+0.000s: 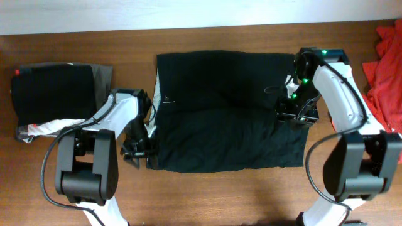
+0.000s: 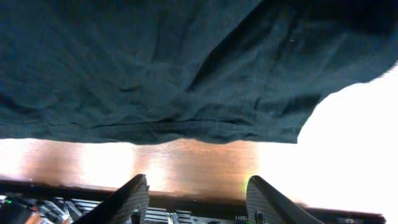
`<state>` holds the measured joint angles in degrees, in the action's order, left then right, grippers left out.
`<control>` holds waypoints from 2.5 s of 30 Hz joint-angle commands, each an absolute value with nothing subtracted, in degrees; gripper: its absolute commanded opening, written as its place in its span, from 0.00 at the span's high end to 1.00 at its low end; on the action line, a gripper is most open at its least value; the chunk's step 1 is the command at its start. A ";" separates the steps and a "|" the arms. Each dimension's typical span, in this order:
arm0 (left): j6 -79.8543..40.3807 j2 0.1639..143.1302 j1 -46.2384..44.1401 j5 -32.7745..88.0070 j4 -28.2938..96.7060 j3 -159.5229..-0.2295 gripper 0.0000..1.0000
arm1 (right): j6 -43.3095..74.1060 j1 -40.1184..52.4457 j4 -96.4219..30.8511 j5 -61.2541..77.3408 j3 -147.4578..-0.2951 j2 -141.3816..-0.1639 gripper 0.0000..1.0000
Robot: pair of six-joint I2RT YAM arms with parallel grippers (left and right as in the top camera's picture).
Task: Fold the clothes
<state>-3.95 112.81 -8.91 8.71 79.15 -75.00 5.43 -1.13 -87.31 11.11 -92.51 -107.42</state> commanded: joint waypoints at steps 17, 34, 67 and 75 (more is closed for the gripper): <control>-6.00 109.60 -9.39 16.36 58.13 -91.59 0.22 | 5.65 -14.76 -85.67 12.49 -82.91 -96.84 0.39; -5.98 109.75 -9.69 16.10 57.01 -91.55 0.22 | 4.67 -14.70 -59.35 14.33 -62.02 -96.88 0.40; -5.98 109.75 -9.69 16.10 56.93 -91.55 0.22 | 4.71 -14.66 -50.09 12.88 -54.00 -96.88 0.59; -5.98 109.75 -9.69 14.79 56.97 -91.55 0.22 | 4.95 -16.08 -59.09 12.91 -57.25 -96.77 0.96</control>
